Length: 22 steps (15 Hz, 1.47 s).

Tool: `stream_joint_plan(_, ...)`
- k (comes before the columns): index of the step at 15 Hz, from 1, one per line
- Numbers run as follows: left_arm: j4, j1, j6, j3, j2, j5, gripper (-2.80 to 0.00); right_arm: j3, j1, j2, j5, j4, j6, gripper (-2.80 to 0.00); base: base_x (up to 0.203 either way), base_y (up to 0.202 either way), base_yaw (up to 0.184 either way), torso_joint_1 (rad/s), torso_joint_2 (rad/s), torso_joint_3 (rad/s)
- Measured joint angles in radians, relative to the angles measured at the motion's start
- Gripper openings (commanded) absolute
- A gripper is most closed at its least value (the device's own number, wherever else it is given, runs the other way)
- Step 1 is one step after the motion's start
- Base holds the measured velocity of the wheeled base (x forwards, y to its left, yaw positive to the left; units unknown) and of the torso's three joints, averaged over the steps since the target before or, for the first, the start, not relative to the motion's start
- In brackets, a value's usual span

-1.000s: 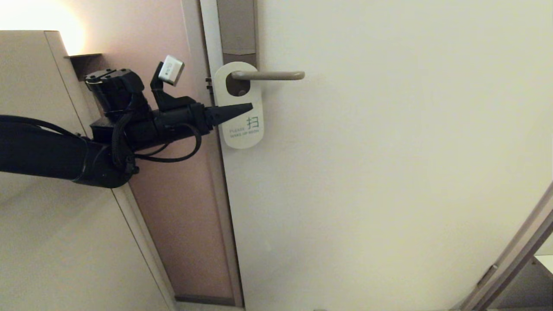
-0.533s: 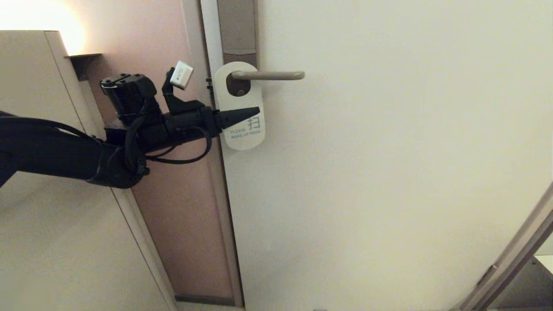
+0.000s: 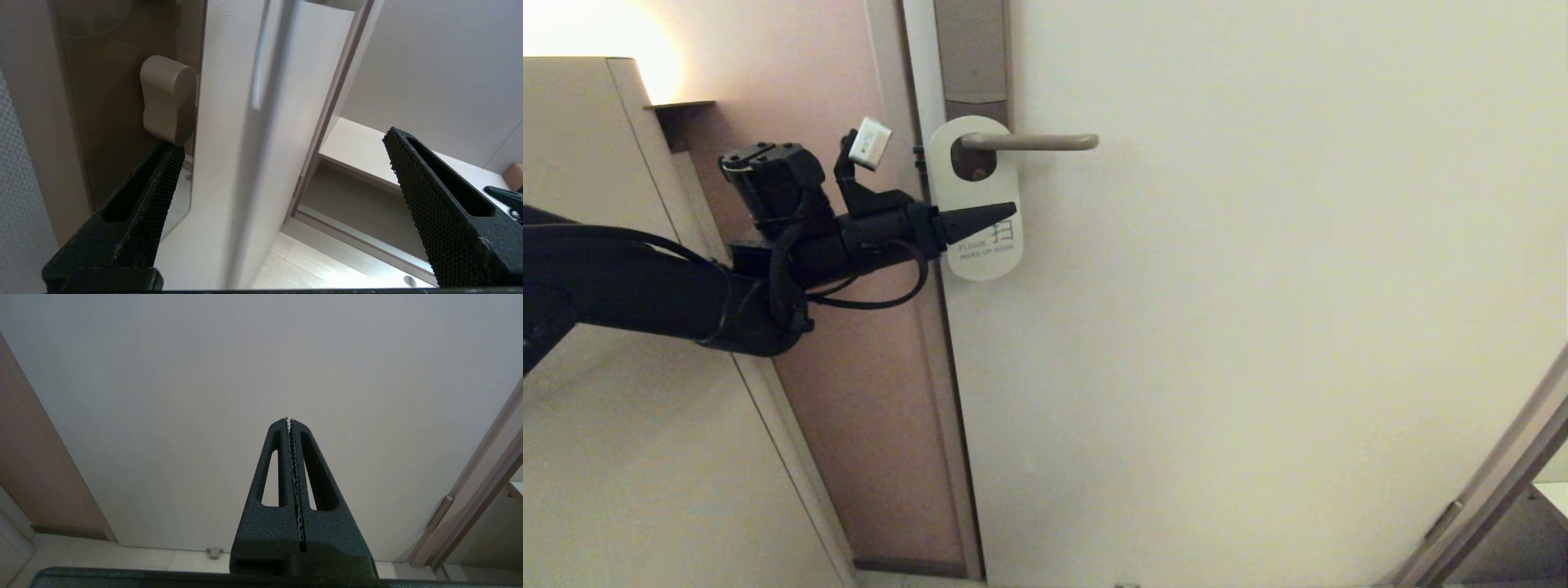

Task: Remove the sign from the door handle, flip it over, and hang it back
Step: Take down the sign

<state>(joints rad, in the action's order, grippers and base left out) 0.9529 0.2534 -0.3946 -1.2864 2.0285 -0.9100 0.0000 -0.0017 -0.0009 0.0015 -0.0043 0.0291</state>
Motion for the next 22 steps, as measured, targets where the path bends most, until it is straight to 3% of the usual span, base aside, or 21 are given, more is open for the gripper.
stream_joint_plan(4,0.021,0.000,0.001,-0.003,0.018,0.002,0.00,0.000,0.000,0.000,0.000,0.000,0.000,-2.80,0.000,0.000,0.000,0.000,0.00,0.000)
stream_joint_plan(5,0.021,-0.001,0.001,-0.004,0.021,0.003,-2.80,0.000,0.000,0.000,0.000,0.000,0.000,-2.80,0.000,0.000,0.000,0.000,0.00,0.000)
stream_joint_plan(20,0.024,0.021,0.003,-0.008,0.003,0.013,-2.80,0.000,0.000,0.000,-0.001,0.000,0.000,-2.80,0.000,0.000,0.000,0.000,0.00,0.000)
stream_joint_plan(22,0.019,0.027,0.029,-0.006,-0.004,0.023,-2.80,0.000,0.000,0.000,0.000,0.001,0.000,-2.80,0.000,0.000,0.000,0.000,0.00,0.000)
